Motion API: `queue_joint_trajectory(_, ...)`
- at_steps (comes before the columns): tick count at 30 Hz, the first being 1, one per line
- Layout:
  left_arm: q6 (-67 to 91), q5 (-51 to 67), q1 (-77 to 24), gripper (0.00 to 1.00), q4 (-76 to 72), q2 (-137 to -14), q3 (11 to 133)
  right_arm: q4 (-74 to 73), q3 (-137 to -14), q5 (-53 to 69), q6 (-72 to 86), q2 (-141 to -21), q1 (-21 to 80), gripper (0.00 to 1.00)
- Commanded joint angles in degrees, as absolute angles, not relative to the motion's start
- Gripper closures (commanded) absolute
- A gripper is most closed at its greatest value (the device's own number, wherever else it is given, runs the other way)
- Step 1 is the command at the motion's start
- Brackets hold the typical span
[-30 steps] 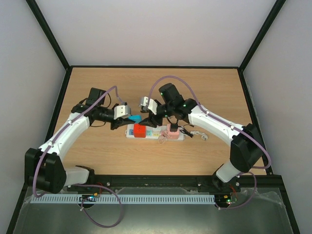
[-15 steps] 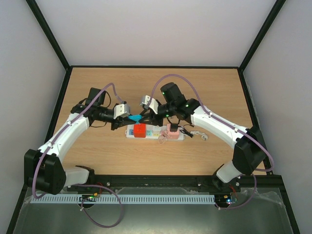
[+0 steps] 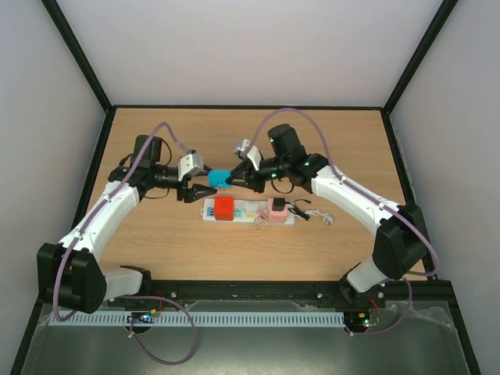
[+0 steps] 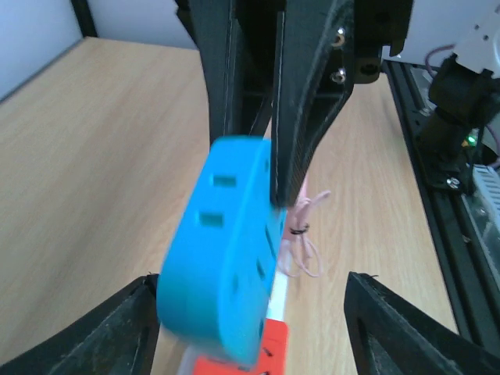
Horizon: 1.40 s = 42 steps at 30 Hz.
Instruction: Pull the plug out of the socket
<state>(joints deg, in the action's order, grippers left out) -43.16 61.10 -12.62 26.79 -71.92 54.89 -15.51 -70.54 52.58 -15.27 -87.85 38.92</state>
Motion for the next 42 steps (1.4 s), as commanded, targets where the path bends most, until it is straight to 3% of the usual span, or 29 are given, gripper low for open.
queue_joint_trajectory(1,-36.37,67.06,-8.63,0.31,20.56,-70.23,57.57,-8.42,-70.66,58.01,-6.03,-84.95,34.98,0.98)
queue_joint_trajectory(11,-18.62,67.05,-6.78,0.15,3.49,-68.7,54.55,12.68,-67.27,69.52,21.08,-83.59,30.94,0.98)
queue_joint_trajectory(20,-2.77,67.29,-6.4,0.12,-13.1,-69.17,51.07,43.11,-62.72,71.99,51.61,-84.43,30.94,0.98)
queue_joint_trajectory(27,5.61,67.33,-7.72,0.13,-21.61,-69.24,49.72,43.08,-62.02,70.63,51.04,-84.88,31.11,0.98)
queue_joint_trajectory(42,6.03,70.33,-9.65,0.17,-19.82,-69.85,52.64,36.96,-61.47,69.59,43.86,-85.78,31.85,0.98)
